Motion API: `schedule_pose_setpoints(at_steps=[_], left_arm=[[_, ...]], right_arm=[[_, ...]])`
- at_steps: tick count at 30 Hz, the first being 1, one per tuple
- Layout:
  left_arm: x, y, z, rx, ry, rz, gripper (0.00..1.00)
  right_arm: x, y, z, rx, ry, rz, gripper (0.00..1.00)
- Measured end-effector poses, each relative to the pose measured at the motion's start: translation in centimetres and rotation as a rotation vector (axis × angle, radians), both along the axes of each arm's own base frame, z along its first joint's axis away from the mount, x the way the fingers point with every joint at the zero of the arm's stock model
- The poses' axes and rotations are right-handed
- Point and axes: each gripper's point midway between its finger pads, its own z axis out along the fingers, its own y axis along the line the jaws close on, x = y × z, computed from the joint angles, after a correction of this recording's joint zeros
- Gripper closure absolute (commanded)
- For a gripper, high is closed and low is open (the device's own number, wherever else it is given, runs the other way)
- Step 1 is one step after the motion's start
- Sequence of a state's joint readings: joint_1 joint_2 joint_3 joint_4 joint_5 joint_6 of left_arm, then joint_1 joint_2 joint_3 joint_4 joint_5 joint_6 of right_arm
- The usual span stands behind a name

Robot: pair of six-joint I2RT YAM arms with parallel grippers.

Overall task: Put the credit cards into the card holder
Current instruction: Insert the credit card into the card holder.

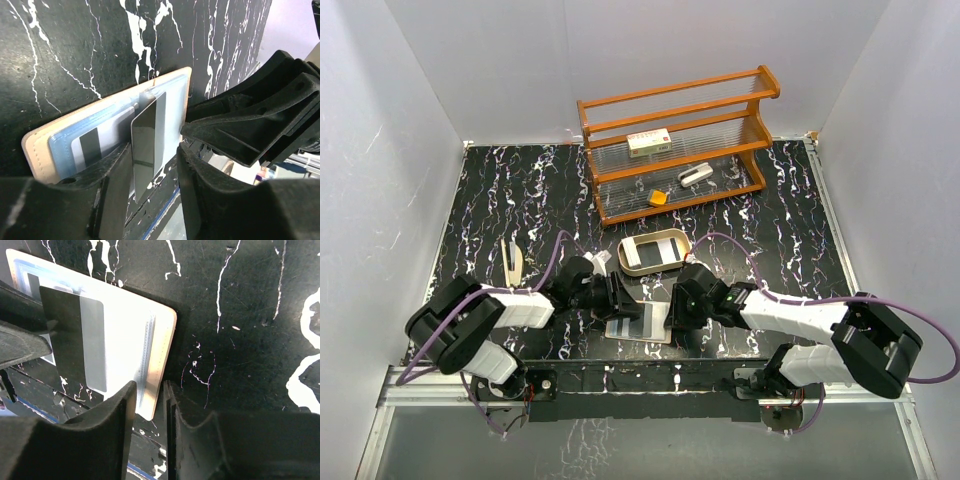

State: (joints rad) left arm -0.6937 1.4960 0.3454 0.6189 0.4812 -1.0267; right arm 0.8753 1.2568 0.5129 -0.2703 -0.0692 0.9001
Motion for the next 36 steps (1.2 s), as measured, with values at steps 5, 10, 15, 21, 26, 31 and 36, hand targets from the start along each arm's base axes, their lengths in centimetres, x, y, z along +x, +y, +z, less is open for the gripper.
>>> schedule_pose_setpoints(at_steps=[5,10,15,21,26,31,36], left_arm=[[0.3,0.5,0.8,0.044,-0.028,0.015,0.5],[0.2,0.9,1.0,0.065,-0.023,0.022,0.47],[0.1,1.1,1.0,0.069,-0.018,0.024,0.47],[0.1,0.9,0.8,0.061,-0.007,0.025,0.49],[0.2,0.4,0.7,0.039,0.006,0.023,0.5],[0.1,0.1,0.7,0.014,0.017,0.025,0.51],[-0.1,-0.2,0.8,-0.006,0.04,0.03,0.52]], right_arm=[[0.4,-0.1,0.5,-0.007,-0.018,-0.006,0.62],[0.4,-0.1,1.8,0.016,-0.04,-0.009,0.65],[0.5,0.0,2.0,0.025,-0.043,-0.012,0.7],[0.6,0.3,1.6,0.025,-0.035,-0.02,0.72],[0.7,0.4,0.6,0.007,-0.016,-0.025,0.72],[0.8,0.4,0.1,0.005,-0.014,-0.026,0.73],[1.1,0.9,0.1,0.019,-0.021,-0.025,0.74]])
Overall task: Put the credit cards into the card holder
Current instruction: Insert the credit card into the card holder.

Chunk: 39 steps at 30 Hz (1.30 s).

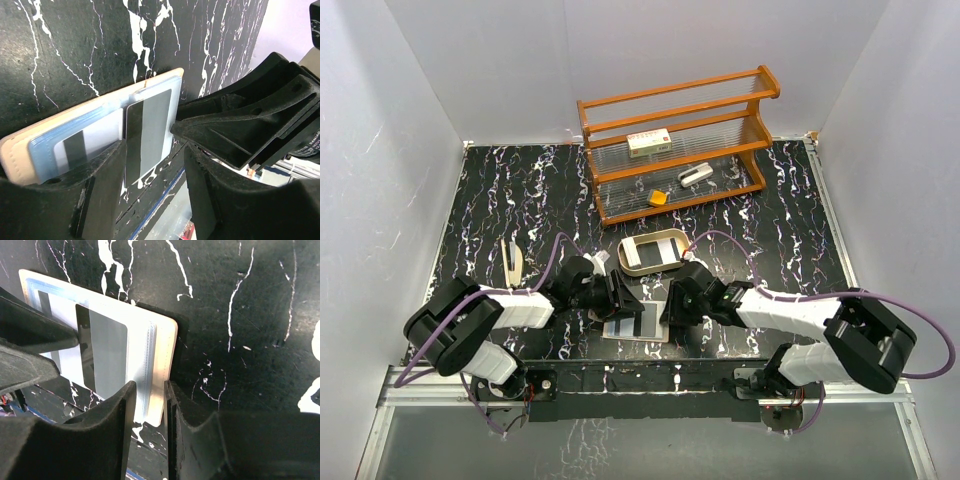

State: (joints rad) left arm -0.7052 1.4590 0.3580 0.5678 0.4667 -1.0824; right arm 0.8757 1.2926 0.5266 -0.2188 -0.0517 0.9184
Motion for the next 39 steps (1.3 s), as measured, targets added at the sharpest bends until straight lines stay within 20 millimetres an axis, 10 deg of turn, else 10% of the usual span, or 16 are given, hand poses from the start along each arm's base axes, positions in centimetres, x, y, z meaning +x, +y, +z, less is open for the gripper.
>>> schedule_pose_setpoints(at_steps=[20,27,39], left_arm=[[-0.4,-0.8,0.0,-0.02,0.04,-0.003,0.51],[0.7,0.2,2.9,0.076,-0.061,0.002,0.48],[0.6,7.4,1.7,0.478,-0.07,0.065,0.43]], right_arm=[[0.6,0.7,0.2,0.021,-0.041,0.02,0.64],[0.4,0.3,0.5,0.004,-0.031,0.023,0.58],[0.2,1.2,2.8,0.085,-0.024,0.01,0.57]])
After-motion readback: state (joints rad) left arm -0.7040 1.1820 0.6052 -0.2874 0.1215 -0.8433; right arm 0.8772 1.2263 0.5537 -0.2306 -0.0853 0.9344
